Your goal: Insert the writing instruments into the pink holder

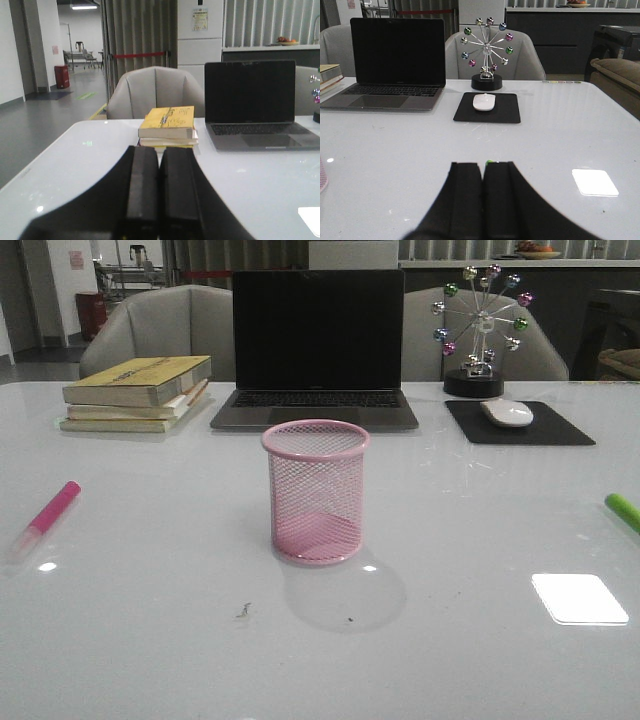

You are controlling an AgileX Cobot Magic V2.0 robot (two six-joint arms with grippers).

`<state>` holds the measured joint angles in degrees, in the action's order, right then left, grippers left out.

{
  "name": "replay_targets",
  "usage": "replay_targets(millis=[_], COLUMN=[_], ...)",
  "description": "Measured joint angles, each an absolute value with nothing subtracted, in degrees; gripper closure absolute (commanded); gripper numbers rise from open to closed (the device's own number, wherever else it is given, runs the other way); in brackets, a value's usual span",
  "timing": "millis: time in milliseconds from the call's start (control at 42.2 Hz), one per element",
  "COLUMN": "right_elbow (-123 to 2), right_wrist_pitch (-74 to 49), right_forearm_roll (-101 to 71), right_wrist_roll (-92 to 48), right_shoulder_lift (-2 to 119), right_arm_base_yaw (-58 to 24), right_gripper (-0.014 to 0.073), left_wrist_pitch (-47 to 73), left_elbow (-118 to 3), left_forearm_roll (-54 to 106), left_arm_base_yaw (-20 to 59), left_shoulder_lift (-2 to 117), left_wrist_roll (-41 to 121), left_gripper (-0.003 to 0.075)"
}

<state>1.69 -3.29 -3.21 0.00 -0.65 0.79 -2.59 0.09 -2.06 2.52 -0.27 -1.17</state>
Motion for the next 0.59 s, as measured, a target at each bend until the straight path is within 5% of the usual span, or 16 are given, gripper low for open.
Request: replay_targets(millis=[261,593], right_elbow=[-12.4,-35.7], right_wrist_pitch=[-10.2,-22.7], right_forearm_roll=[-3.2,-3.2], right_wrist_roll=[0.0,0.0], right_shoulder_lift=[-0.7,10.0], right_arm_base_yaw=[0.8,0.8], right_gripper=[0.0527,0.0527], left_wrist_pitch=[0.8,22.5], left_elbow=[-13.2,-35.9], left_forearm_roll=[0.7,1.5], left_arm_base_yaw=[2.5,2.5], left_shoulder_lift=[-0.3,9.6], left_wrist_roll=[-1.2,-1.2], left_gripper=[0.0629,0.0629])
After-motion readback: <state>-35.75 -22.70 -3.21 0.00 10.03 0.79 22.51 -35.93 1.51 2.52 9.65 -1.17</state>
